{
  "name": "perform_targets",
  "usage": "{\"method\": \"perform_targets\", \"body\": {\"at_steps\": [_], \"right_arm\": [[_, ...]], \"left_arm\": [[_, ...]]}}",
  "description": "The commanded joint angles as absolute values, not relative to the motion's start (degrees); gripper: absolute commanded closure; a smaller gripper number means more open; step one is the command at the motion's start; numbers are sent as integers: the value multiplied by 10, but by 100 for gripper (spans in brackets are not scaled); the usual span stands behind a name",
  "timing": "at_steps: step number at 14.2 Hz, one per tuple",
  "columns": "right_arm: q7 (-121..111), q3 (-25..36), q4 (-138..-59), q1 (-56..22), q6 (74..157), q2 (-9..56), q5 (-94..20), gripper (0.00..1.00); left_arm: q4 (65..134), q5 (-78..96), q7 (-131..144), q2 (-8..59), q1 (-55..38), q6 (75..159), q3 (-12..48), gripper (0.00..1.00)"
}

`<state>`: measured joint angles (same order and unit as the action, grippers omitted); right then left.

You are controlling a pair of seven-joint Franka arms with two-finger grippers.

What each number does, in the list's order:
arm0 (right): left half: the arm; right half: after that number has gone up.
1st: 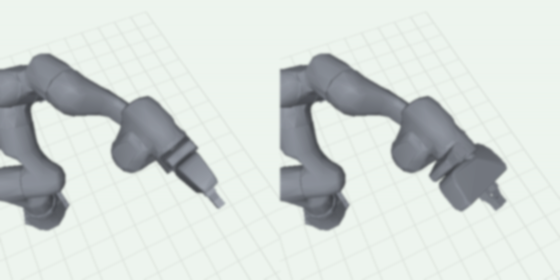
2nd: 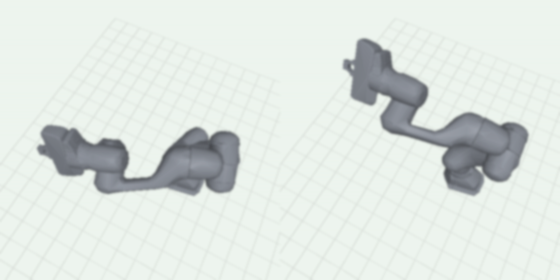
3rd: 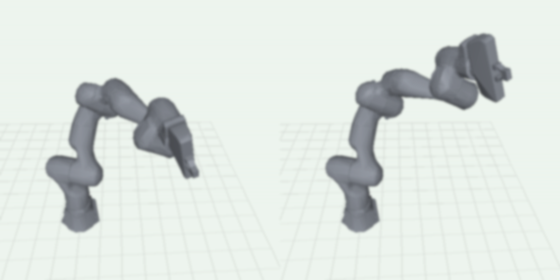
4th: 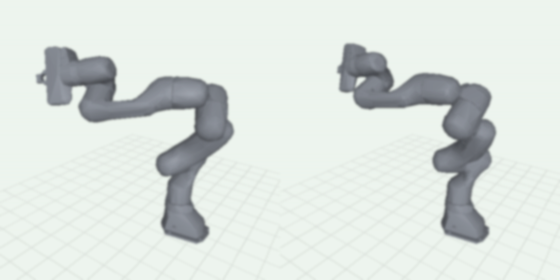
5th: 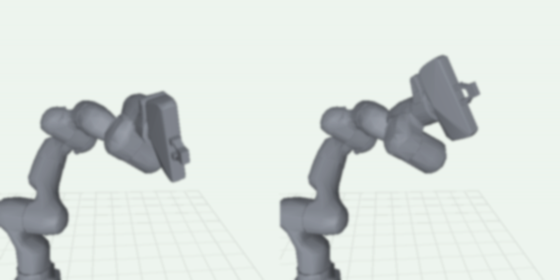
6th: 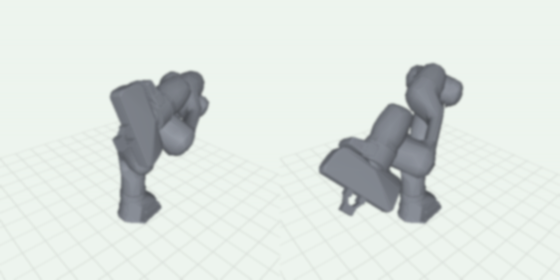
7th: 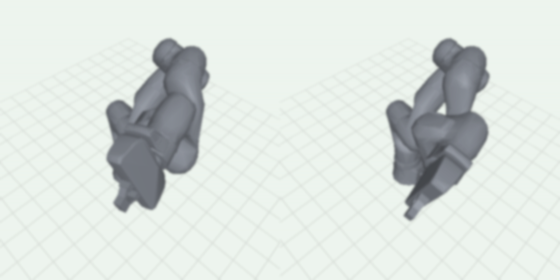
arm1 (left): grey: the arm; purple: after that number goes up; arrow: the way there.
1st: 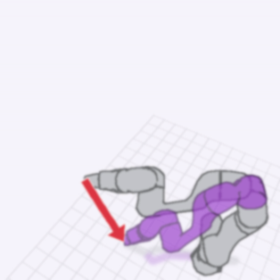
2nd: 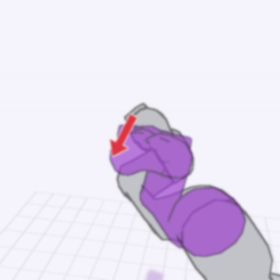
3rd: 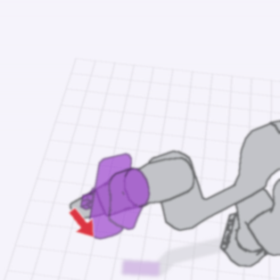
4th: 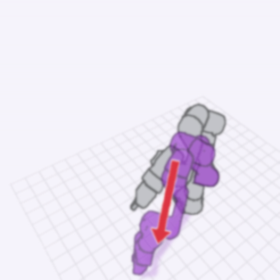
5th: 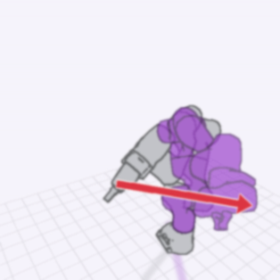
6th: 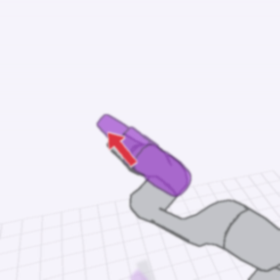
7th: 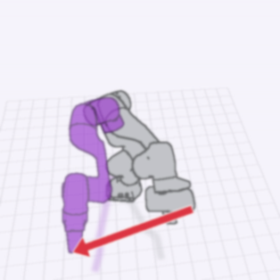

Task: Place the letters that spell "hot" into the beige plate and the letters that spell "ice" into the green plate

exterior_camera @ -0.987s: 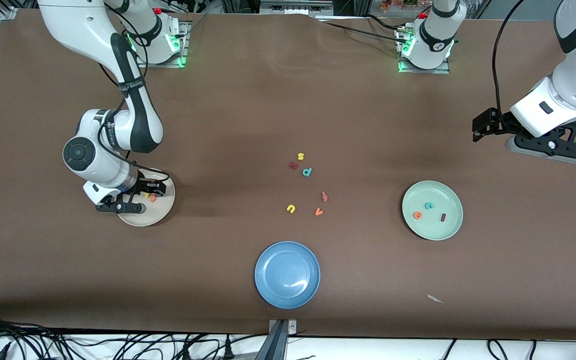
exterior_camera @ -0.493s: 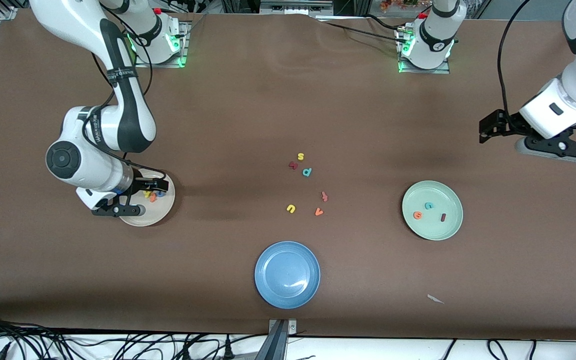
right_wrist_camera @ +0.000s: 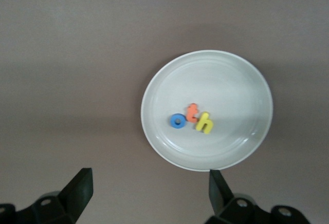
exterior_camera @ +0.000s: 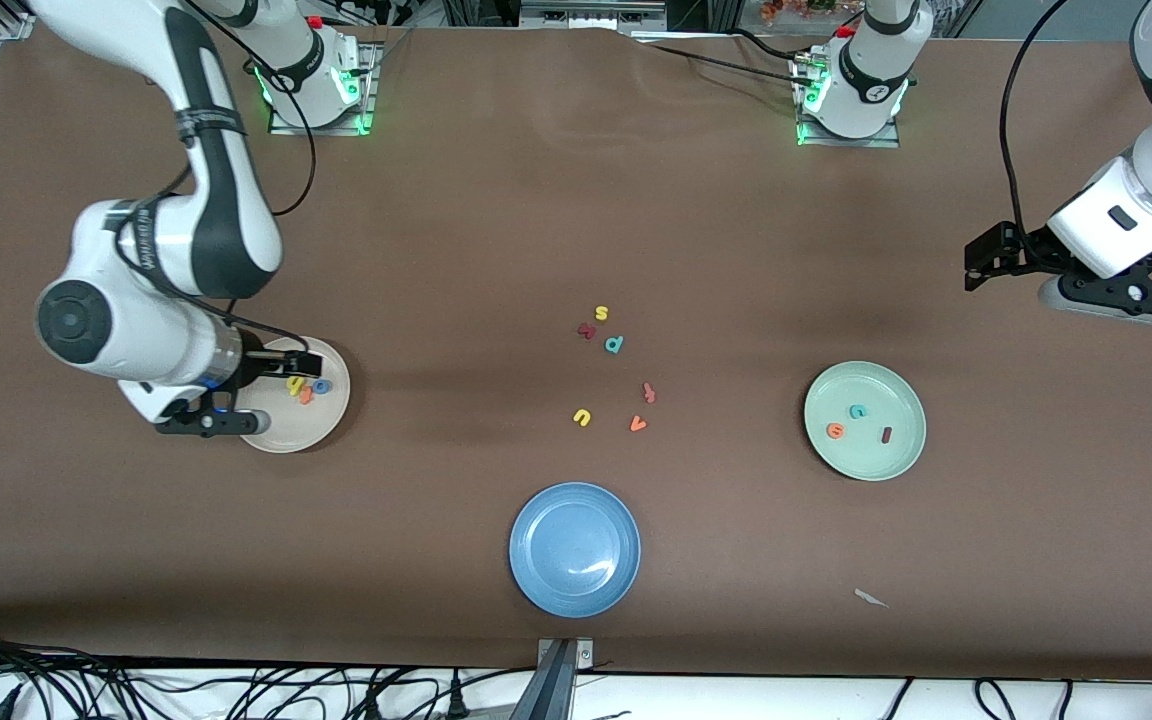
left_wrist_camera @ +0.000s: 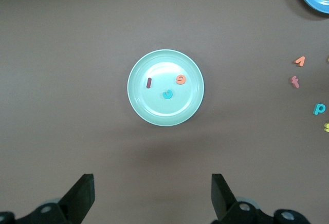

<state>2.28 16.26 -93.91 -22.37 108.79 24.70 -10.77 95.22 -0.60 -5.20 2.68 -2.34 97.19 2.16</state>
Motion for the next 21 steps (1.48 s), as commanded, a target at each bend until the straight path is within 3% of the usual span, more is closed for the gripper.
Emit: {"method": "perform_targets", "body": {"at_steps": [1,8,11,21], "right_arm": [[27,70,-949,-125,1066,195,-52,0],[21,36,-934,-67,929,88,-19,0],[19,38,-901,-58,878,73,-17,0],[-26,37,-878,-42,860,57,-13,0]], "left_arm": [[971,-1,-62,9,-32,977,4,0],[966,-1,-59,-4,-41,944,3,0],[962,-1,-55,-2,-40,935,6,0],[959,-1,-59,1,-38,935,8,0]]}}
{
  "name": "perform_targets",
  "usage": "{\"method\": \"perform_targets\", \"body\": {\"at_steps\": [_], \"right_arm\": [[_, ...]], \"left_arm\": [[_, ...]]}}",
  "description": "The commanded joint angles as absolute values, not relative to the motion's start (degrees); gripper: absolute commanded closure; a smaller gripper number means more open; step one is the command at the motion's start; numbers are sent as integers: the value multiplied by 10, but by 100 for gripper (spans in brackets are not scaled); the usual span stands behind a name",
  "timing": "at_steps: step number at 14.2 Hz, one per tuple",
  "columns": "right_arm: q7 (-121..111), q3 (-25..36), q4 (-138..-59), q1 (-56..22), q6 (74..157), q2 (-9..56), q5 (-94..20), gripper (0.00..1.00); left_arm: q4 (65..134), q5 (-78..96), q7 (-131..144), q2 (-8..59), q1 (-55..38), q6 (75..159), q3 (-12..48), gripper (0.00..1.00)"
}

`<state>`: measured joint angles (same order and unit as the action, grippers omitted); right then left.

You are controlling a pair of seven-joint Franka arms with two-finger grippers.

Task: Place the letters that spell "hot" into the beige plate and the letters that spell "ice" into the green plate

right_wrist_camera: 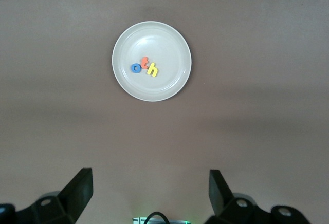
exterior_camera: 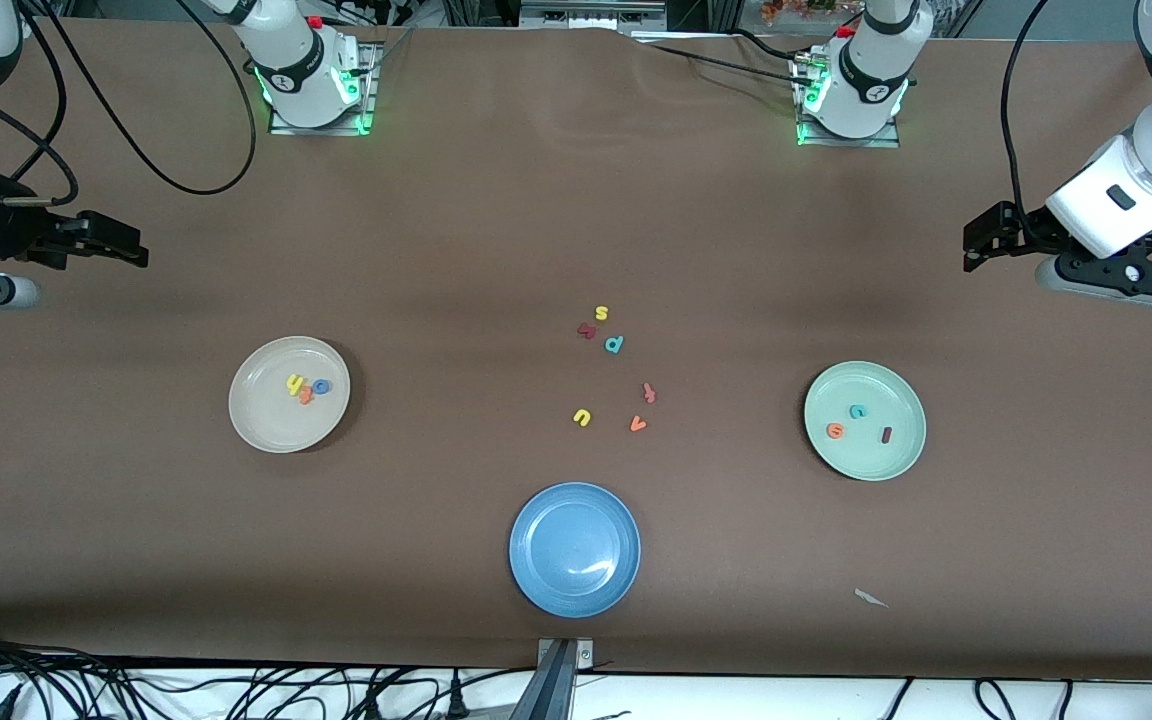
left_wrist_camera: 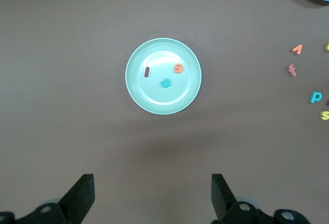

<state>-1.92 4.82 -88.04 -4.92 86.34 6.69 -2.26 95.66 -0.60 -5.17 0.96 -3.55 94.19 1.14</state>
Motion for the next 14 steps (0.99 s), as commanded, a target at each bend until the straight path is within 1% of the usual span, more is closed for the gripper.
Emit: {"method": "perform_targets", "body": {"at_steps": [1,14], "right_arm": [[-25,37,-879,-44,867,55,-14,0],[-23,37,-878,-44,867,68,-11,0]], "left_arm": [[959,-1,-57,1,-38,934,8,0],[958,-2,-58,2,-40,935,10,0]]}}
